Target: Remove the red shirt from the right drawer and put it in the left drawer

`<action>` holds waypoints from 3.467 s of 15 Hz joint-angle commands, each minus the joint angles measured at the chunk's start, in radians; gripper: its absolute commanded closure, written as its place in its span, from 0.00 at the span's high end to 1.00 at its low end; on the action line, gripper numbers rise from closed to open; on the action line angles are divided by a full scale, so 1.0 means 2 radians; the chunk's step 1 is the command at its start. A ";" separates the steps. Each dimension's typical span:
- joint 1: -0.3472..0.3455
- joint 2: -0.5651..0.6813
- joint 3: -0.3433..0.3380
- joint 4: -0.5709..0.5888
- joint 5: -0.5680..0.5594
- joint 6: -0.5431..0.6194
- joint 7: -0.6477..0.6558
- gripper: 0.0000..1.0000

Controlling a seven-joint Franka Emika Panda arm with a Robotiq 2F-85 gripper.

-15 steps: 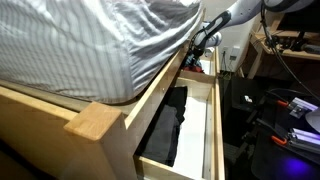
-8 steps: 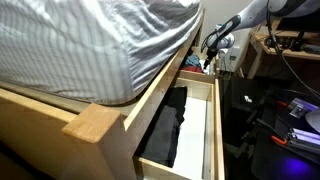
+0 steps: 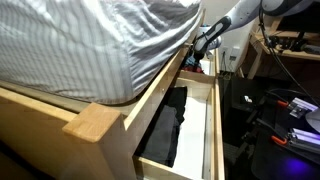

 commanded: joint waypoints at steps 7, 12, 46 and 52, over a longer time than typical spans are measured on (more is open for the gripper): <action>0.014 -0.006 0.028 -0.013 0.020 0.035 0.032 1.00; -0.076 0.012 0.052 -0.024 0.052 0.086 -0.032 1.00; -0.131 0.015 0.129 -0.024 0.060 0.064 -0.113 1.00; -0.153 0.018 0.139 -0.029 0.060 0.083 -0.145 0.44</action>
